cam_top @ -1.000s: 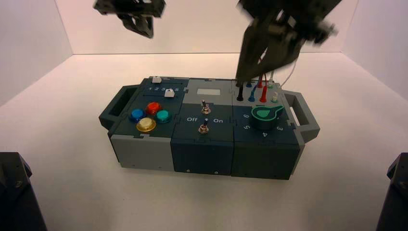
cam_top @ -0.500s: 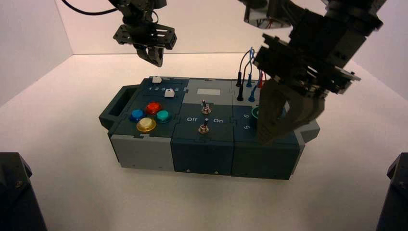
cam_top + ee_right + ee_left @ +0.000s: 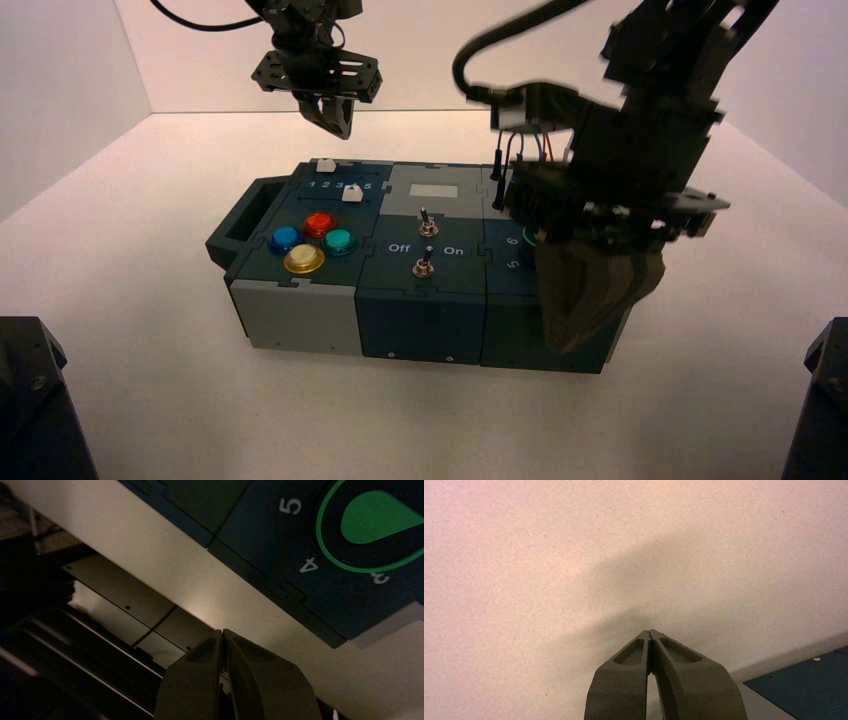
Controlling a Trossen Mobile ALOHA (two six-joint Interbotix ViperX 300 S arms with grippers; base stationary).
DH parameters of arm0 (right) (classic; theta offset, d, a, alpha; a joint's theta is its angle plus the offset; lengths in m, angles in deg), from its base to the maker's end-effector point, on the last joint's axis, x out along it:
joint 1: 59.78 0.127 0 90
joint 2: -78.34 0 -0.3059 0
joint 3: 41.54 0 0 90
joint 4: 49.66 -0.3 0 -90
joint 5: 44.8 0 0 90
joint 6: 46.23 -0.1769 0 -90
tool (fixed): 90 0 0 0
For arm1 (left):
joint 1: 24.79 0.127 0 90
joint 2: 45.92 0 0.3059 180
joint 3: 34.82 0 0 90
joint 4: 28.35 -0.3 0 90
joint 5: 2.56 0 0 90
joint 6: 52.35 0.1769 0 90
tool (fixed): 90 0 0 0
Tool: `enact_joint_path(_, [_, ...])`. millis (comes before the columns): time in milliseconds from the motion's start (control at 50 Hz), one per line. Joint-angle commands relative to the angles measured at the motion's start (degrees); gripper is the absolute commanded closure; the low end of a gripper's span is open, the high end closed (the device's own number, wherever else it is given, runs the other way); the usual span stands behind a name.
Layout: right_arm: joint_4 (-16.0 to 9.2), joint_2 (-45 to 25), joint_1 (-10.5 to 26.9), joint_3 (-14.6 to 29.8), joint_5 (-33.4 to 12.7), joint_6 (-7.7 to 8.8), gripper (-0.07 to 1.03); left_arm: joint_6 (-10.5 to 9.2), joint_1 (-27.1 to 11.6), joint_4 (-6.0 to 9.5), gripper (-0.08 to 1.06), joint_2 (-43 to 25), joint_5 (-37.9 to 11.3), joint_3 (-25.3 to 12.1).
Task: Rotate the box counterclockwise.
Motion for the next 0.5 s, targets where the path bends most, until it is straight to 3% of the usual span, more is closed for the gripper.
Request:
enact_joint_path(20, [-0.18, -1.23, -0.09, 1.32, 0.53, 0.0, 0.99, 0.0, -0.18, 0.09, 1.0, 0.53, -0.09, -1.05])
enact_joint_path(240, [0.0, -2.02, -0.62, 1.67, 1.32, 0.0, 0.99, 0.18, -0.35, 0.09, 1.0, -1.58, -3.52, -0.97])
enact_joint_path(500, [2.55, -2.02, -5.62, 0.97, 1.93, 0.09, 0.99, 0.26, -1.93, 0.09, 1.0, -2.99, -6.33, 0.35])
